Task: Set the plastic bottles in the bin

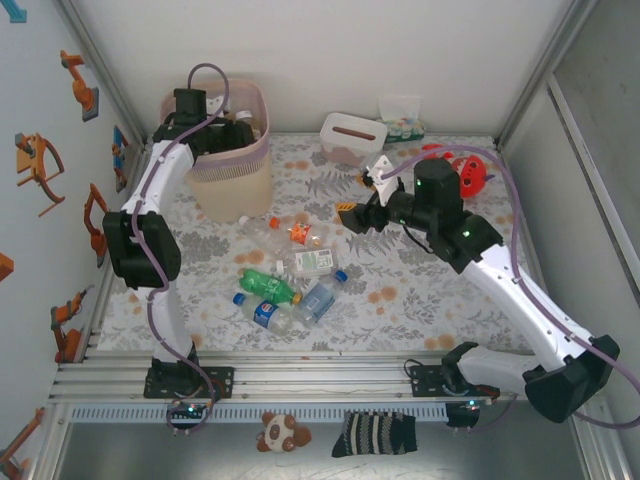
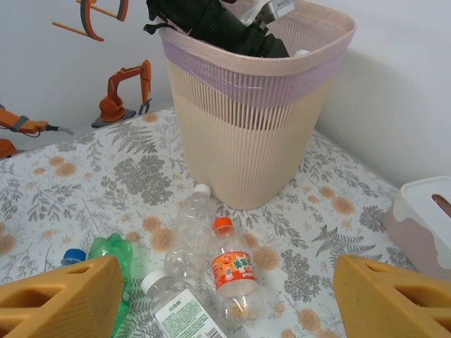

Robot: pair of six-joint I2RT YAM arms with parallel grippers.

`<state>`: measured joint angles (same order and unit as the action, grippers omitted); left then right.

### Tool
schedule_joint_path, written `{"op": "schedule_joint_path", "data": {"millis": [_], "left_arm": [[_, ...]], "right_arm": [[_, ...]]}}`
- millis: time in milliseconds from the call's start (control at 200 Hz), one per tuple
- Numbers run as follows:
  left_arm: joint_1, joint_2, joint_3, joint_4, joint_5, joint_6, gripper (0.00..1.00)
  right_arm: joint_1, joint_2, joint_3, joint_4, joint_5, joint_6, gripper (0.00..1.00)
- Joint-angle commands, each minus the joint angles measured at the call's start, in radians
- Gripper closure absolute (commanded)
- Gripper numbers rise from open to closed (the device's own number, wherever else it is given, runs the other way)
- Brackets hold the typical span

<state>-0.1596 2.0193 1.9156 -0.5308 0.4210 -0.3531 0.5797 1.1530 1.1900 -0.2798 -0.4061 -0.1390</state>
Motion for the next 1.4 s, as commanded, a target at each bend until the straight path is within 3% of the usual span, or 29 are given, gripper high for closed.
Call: {"op": "schedule_joint_path", "data": {"millis": [0, 315, 581, 1051, 1392], "left_arm": [[0.009, 0.057, -0.012, -0.048, -0.006, -0.01, 0.6], [0.018, 0.02, -0.013, -0.031, -0.021, -0.02, 0.44], [0.023, -0.094, -0.011, -0.018, -0.037, -0.015, 0.37], [0.016, -0.27, -0.144, 0.061, 0.003, -0.028, 0.37], [0.006, -0.448, -0.29, 0.12, 0.127, 0.018, 0.4]], "right_arm": [[0.006, -0.026, -0.004, 0.009, 0.016, -0.002, 0.23], [0.005, -0.034, 0.008, -0.007, 0.026, -0.005, 0.23], [0.007, -0.036, -0.012, -0.012, 0.023, 0.011, 0.23], [0.014, -0.074, -0.041, -0.038, 0.027, 0.033, 0.23], [0.028, -0.062, -0.069, -0.078, 0.02, 0.053, 0.24]]}}
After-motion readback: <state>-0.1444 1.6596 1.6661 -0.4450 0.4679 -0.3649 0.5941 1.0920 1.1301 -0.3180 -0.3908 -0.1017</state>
